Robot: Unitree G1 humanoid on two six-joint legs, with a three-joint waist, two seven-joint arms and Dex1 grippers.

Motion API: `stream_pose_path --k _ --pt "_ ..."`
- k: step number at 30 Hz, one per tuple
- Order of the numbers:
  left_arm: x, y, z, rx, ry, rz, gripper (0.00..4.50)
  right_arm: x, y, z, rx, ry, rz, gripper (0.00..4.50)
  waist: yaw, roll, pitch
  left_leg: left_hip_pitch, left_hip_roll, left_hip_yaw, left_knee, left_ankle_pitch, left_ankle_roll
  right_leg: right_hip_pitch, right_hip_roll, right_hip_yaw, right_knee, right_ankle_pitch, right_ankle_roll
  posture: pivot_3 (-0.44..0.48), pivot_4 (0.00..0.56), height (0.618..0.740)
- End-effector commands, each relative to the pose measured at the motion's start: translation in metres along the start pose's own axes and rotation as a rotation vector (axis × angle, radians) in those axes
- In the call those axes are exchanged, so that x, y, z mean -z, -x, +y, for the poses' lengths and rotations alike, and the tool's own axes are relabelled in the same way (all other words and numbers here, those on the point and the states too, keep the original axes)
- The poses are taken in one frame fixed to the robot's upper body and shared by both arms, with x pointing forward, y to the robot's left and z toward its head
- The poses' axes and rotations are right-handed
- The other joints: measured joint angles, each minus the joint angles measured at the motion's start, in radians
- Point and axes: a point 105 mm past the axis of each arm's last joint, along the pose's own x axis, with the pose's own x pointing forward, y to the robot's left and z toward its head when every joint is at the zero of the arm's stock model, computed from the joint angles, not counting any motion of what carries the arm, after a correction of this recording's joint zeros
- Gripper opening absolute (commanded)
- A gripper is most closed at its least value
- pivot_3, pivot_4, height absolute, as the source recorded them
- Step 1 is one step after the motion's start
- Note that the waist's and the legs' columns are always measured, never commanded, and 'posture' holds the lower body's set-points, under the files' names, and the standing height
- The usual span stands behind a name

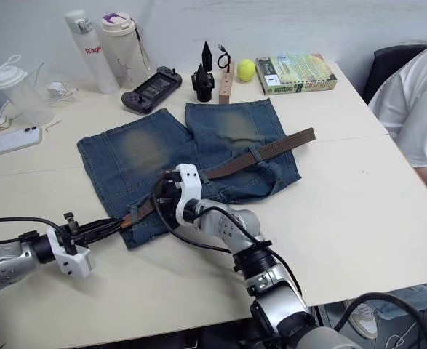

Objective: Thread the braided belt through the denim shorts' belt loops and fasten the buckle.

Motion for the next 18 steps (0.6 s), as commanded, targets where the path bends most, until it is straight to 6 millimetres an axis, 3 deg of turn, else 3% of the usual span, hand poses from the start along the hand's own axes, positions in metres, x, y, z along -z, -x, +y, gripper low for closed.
stream_pose_path --k 1,8,10,11,18 --pt "-0.004 -0.002 0.001 0.002 -0.024 -0.022 0.01 0.004 -0.025 0.062 -0.167 -0.060 0.006 0.00 0.000 0.000 0.000 0.000 0.000 0.000 0.000 0.000 0.000 0.000 0.000 0.000 0.000 0.000 0.000 0.000 0.150 0.720" --pt "-0.003 -0.001 0.001 0.004 -0.034 -0.022 0.01 -0.006 -0.022 0.059 -0.163 -0.098 -0.029 0.00 0.002 0.000 0.000 0.000 0.000 0.000 0.000 0.000 0.000 0.000 0.000 0.000 0.000 0.000 0.000 0.000 0.150 0.720" --pt "-0.004 -0.001 0.001 -0.002 -0.033 -0.025 0.00 -0.008 -0.021 0.059 -0.163 -0.096 -0.032 0.80 0.002 0.000 0.000 0.000 0.000 0.000 0.000 0.000 0.000 0.000 0.000 0.000 0.000 0.000 0.000 0.000 0.150 0.720" --pt "-0.004 -0.001 0.002 -0.006 -0.033 -0.026 0.00 -0.008 -0.021 0.059 -0.165 -0.097 -0.033 0.97 0.002 0.000 0.000 0.000 0.000 0.000 0.000 0.000 0.000 0.000 0.000 0.000 0.000 0.000 0.000 0.000 0.150 0.720" --pt "-0.004 -0.002 0.002 -0.013 -0.033 -0.028 0.00 -0.008 -0.020 0.060 -0.172 -0.100 -0.027 4.04 0.003 0.000 0.000 0.000 0.000 0.001 0.000 0.000 0.000 0.000 0.000 0.000 0.000 0.000 0.000 0.000 0.150 0.720"
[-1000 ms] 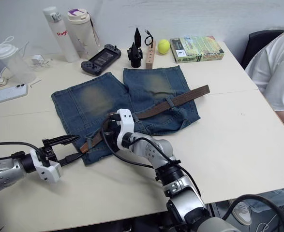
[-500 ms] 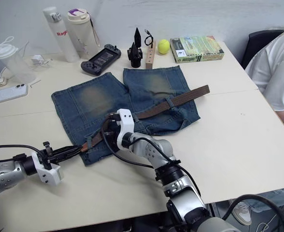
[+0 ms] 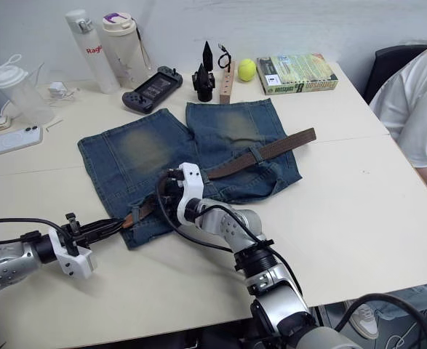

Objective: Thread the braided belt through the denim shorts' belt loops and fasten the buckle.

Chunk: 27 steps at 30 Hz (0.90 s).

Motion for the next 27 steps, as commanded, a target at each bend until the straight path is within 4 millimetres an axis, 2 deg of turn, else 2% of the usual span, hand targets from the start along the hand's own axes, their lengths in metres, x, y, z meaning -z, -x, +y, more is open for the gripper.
stream_pose_path --k 1,4,7,11,15,19,21,24,27 --pt "-0.003 0.000 0.001 -0.001 -0.011 -0.018 0.00 0.003 -0.025 0.057 -0.139 -0.042 0.005 4.41 0.002 0.000 0.000 0.000 0.000 0.000 0.000 0.000 0.000 0.000 0.000 0.000 0.000 0.000 0.000 0.000 0.150 0.720" --pt "-0.003 0.000 0.002 -0.008 -0.010 -0.016 0.00 0.000 -0.017 0.054 -0.156 -0.042 0.010 4.46 0.003 0.000 0.000 0.001 0.000 0.001 0.000 0.000 0.000 0.000 0.000 0.000 0.000 0.000 0.000 0.000 0.150 0.720" --pt "0.000 0.003 0.007 -0.034 -0.003 0.003 0.00 -0.004 0.002 0.047 -0.178 -0.024 0.021 4.46 0.002 0.000 0.000 0.000 0.000 0.001 0.000 0.000 0.000 0.000 0.000 0.000 0.000 0.000 0.000 0.000 0.150 0.720" --pt "-0.002 0.010 0.012 -0.044 0.002 0.002 0.00 -0.004 0.040 0.038 -0.212 0.098 0.061 4.46 0.003 0.000 0.000 -0.003 0.001 0.001 0.000 0.000 0.000 -0.002 0.000 0.001 -0.001 0.000 0.000 0.000 0.150 0.720" --pt "-0.005 0.018 0.012 -0.034 0.005 -0.004 0.00 -0.017 0.073 0.044 -0.250 0.191 0.019 4.46 0.005 0.000 0.000 -0.006 -0.001 0.001 0.002 -0.002 0.003 -0.003 -0.001 0.001 -0.004 0.000 -0.001 0.000 0.150 0.720" --pt "-0.007 0.021 0.011 -0.034 0.012 -0.001 0.00 -0.043 0.111 0.020 -0.075 0.393 -0.087 4.46 0.006 0.000 0.000 -0.005 0.000 0.005 0.002 -0.002 0.004 -0.003 -0.001 -0.001 -0.008 0.001 -0.001 0.000 0.150 0.720" --pt "-0.008 0.021 0.011 -0.036 0.015 -0.001 0.00 -0.048 0.119 0.015 -0.021 0.442 -0.111 4.46 0.007 0.000 0.000 -0.005 0.000 0.006 0.001 -0.003 0.004 -0.003 -0.001 -0.001 -0.008 0.001 -0.001 0.000 0.150 0.720" --pt "-0.010 0.020 0.009 -0.041 0.022 -0.002 0.00 -0.050 0.123 0.008 0.044 0.479 -0.121 3.70 0.003 -0.001 0.000 -0.005 0.000 0.009 0.002 -0.003 0.004 -0.004 0.000 -0.002 -0.009 0.001 -0.001 0.000 0.150 0.720" --pt "-0.011 0.019 0.008 -0.045 0.025 -0.001 0.00 -0.046 0.122 0.001 0.084 0.490 -0.105 2.24 0.003 -0.001 0.000 -0.004 0.001 0.009 0.001 -0.003 0.004 -0.004 0.000 -0.002 -0.008 0.001 -0.001 0.000 0.150 0.720"
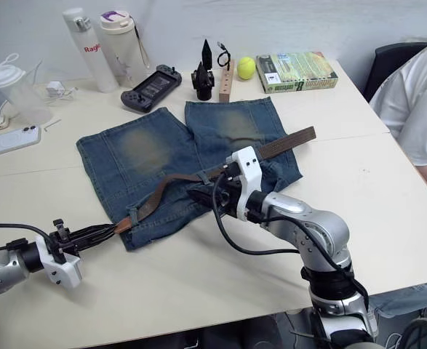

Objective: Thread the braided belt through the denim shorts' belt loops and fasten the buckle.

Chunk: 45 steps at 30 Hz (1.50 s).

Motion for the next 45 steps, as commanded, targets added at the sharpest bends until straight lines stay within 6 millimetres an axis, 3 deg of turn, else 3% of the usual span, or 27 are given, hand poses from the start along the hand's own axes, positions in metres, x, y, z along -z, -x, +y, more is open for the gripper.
stream_pose_path --k 1,4,8,12,14,18,23,28,35,37,40,41,43,44,45 --pt "-0.002 0.002 0.007 -0.044 -0.003 0.001 0.00 -0.002 -0.001 0.003 0.021 0.064 -0.018 1.65 0.001 0.000 0.000 0.000 0.000 0.000 0.000 0.000 0.000 0.000 0.000 0.000 0.000 0.000 0.000 0.000 0.150 0.720" --pt "-0.002 0.001 0.008 -0.049 -0.004 0.002 0.00 0.007 -0.007 -0.005 0.075 0.114 0.016 0.06 0.003 0.000 0.000 0.000 -0.001 0.000 0.000 0.000 0.000 0.000 0.000 0.000 0.000 0.000 0.000 0.000 0.150 0.720" --pt "-0.002 0.001 0.008 -0.053 -0.007 0.001 0.00 0.027 -0.013 -0.023 0.173 0.152 0.098 0.02 0.004 0.000 0.000 0.000 -0.001 0.001 0.001 0.000 0.000 0.000 0.000 0.000 0.000 0.000 0.000 0.000 0.150 0.720" --pt "-0.003 0.003 0.009 -0.044 -0.013 -0.006 0.00 0.064 -0.019 -0.038 0.242 0.137 0.236 0.02 0.003 0.000 0.000 0.000 -0.001 0.001 0.001 0.000 0.001 0.000 0.000 0.000 0.000 0.000 0.000 0.000 0.150 0.720" --pt "-0.003 0.008 0.007 -0.013 -0.024 -0.012 0.00 0.073 -0.020 -0.040 0.245 0.134 0.272 0.02 0.003 -0.002 -0.001 0.001 -0.001 0.001 0.001 0.000 0.000 0.001 0.000 0.000 0.001 0.000 0.000 0.000 0.150 0.720" --pt "0.012 0.045 -0.008 0.133 -0.028 0.049 0.00 0.077 -0.024 -0.030 0.201 0.102 0.278 0.02 0.001 -0.007 -0.005 0.005 0.001 0.001 0.001 -0.001 0.000 0.004 0.000 0.000 0.001 0.000 0.000 0.000 0.150 0.720" --pt "0.047 0.120 -0.034 0.393 0.005 0.304 0.00 0.077 -0.026 -0.024 0.183 0.093 0.270 0.02 -0.001 -0.009 -0.005 0.010 0.002 0.004 -0.002 -0.003 0.000 0.005 0.001 -0.001 0.001 0.000 0.000 0.000 0.150 0.720" --pt "0.078 0.190 -0.041 0.579 -0.139 0.580 0.00 0.074 -0.028 -0.022 0.178 0.088 0.256 0.02 -0.001 -0.017 -0.010 0.012 0.002 0.008 -0.002 -0.005 0.001 0.005 0.002 -0.001 0.003 0.000 0.000 0.000 0.150 0.720" --pt "0.091 0.226 -0.043 0.691 -0.271 0.689 0.00 0.070 -0.032 -0.016 0.162 0.090 0.245 0.02 -0.001 -0.019 -0.012 0.014 0.004 0.014 -0.002 -0.008 0.000 0.001 0.003 -0.002 0.010 0.000 0.000 0.000 0.150 0.720" --pt "0.091 0.227 -0.045 0.704 -0.280 0.682 0.00 0.070 -0.032 -0.017 0.163 0.090 0.245 0.02 -0.002 -0.019 -0.012 0.015 0.005 0.015 -0.002 -0.008 0.000 0.000 0.003 -0.002 0.010 0.000 0.000 0.000 0.150 0.720" --pt "0.091 0.201 -0.033 0.573 -0.261 0.618 0.00 0.070 -0.031 -0.018 0.166 0.089 0.244 0.02 -0.001 -0.019 -0.012 0.015 0.006 0.018 -0.002 -0.009 -0.001 -0.001 0.002 -0.002 0.011 0.000 0.000 0.000 0.150 0.720" --pt "0.091 0.188 -0.027 0.503 -0.231 0.596 0.73 0.069 -0.032 -0.018 0.163 0.085 0.242 0.00 0.001 -0.019 -0.012 0.015 0.006 0.018 -0.002 -0.009 -0.001 -0.001 0.002 -0.002 0.011 0.000 0.000 0.000 0.150 0.720" --pt "0.089 0.170 -0.017 0.413 -0.165 0.557 1.43 0.069 -0.033 -0.017 0.158 0.080 0.239 0.00 0.006 -0.020 -0.012 0.014 0.006 0.019 -0.001 -0.009 -0.001 -0.002 0.001 -0.002 0.010 0.000 -0.001 0.000 0.150 0.720" --pt "0.086 0.160 -0.013 0.379 -0.132 0.524 2.01 0.068 -0.033 -0.017 0.157 0.080 0.236 0.00 0.007 -0.020 -0.012 0.014 0.006 0.019 0.000 -0.010 -0.001 -0.002 0.000 -0.001 0.010 0.000 -0.001 0.000 0.150 0.720" --pt "0.084 0.155 -0.010 0.358 -0.111 0.502 2.24 0.067 -0.033 -0.017 0.157 0.080 0.234 0.00 0.010 -0.020 -0.012 0.014 0.006 0.019 0.000 -0.010 -0.001 -0.002 -0.001 -0.001 0.010 0.000 -0.001 0.000 0.150 0.720"
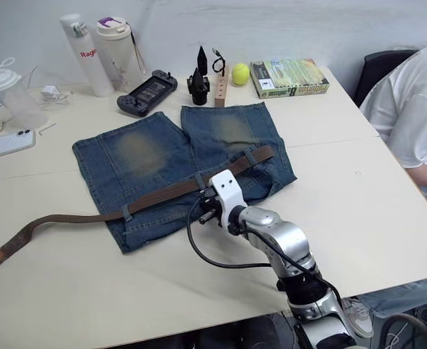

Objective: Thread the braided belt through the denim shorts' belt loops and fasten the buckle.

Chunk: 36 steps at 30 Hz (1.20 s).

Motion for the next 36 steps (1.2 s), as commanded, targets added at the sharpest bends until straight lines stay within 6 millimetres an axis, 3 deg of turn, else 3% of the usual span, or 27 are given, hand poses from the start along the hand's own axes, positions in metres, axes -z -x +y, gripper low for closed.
stream_pose_path --k 1,5,6,11,13,16,20,25,30,33,36 --pt "-0.018 -0.009 0.029 -0.102 0.138 -0.123 2.76 0.008 -0.002 0.002 -0.017 -0.015 0.035 0.32 0.009 0.000 0.000 0.000 0.000 0.001 0.000 0.000 0.001 0.000 0.000 0.000 0.000 0.000 0.000 0.000 0.150 0.720" --pt "-0.044 -0.012 0.047 -0.081 0.221 -0.323 4.33 0.007 0.000 -0.005 -0.001 -0.016 0.034 1.78 0.015 -0.001 -0.001 -0.001 0.000 0.003 0.002 -0.001 0.001 0.000 -0.001 0.000 -0.002 0.000 -0.002 0.000 0.150 0.720" --pt "-0.049 -0.014 0.052 -0.093 0.221 -0.353 4.50 0.007 0.000 -0.006 -0.002 -0.017 0.035 2.15 0.016 -0.001 -0.001 -0.001 0.000 0.003 0.003 -0.001 0.001 0.000 -0.001 0.000 -0.002 0.001 -0.003 0.000 0.150 0.720" --pt "-0.074 -0.012 0.071 -0.156 0.235 -0.511 4.50 0.006 0.000 -0.008 -0.006 -0.022 0.034 4.29 0.014 0.000 0.000 -0.001 0.000 0.005 0.006 -0.003 0.004 0.000 -0.002 0.001 -0.002 0.001 -0.003 0.000 0.150 0.720" --pt "-0.100 -0.011 0.083 -0.160 0.318 -0.606 4.50 0.006 -0.001 -0.007 -0.012 -0.017 0.038 4.40 0.014 0.001 0.001 -0.001 0.000 0.004 0.008 -0.003 0.005 0.001 -0.003 0.002 -0.002 0.001 -0.004 0.000 0.150 0.720" --pt "-0.137 -0.007 0.090 -0.052 0.587 -0.714 4.50 0.002 0.000 -0.007 -0.020 -0.016 0.027 4.40 0.010 -0.001 0.002 -0.002 0.002 0.000 0.015 -0.007 0.005 0.005 -0.004 0.005 -0.003 0.002 -0.006 0.000 0.150 0.720" --pt "-0.156 -0.007 0.099 0.048 0.814 -0.781 4.50 -0.003 0.002 -0.005 -0.038 -0.022 0.004 4.40 0.017 0.000 0.002 -0.003 0.001 -0.001 0.018 -0.007 0.007 0.010 0.001 0.005 -0.010 0.003 -0.006 0.000 0.150 0.720" --pt "-0.175 -0.022 0.127 -0.042 1.038 -0.861 4.50 -0.022 0.011 -0.002 -0.068 -0.048 -0.092 4.40 0.020 -0.001 0.002 -0.004 0.000 -0.001 0.018 -0.007 0.008 0.010 0.005 0.005 -0.012 0.003 -0.006 0.000 0.150 0.720" --pt "-0.199 -0.043 0.140 -0.154 1.045 -0.864 4.50 -0.042 0.038 -0.013 -0.059 0.004 -0.197 4.40 0.020 0.008 0.007 -0.006 0.000 0.003 0.015 -0.006 0.008 0.007 0.010 0.004 -0.016 0.004 -0.003 0.000 0.150 0.720" --pt "-0.214 -0.053 0.151 -0.180 1.153 -0.902 4.50 -0.061 0.068 -0.007 -0.168 0.034 -0.308 4.40 0.021 0.008 0.007 -0.009 0.001 0.003 0.015 -0.006 0.009 0.005 0.011 0.004 -0.017 0.005 -0.003 0.000 0.150 0.720" --pt "-0.228 -0.065 0.147 -0.156 1.114 -0.894 4.50 -0.066 0.089 -0.005 -0.246 0.059 -0.337 4.40 0.024 0.013 0.011 -0.009 0.001 0.002 0.015 -0.006 0.009 0.005 0.010 0.004 -0.018 0.005 -0.002 0.000 0.150 0.720"
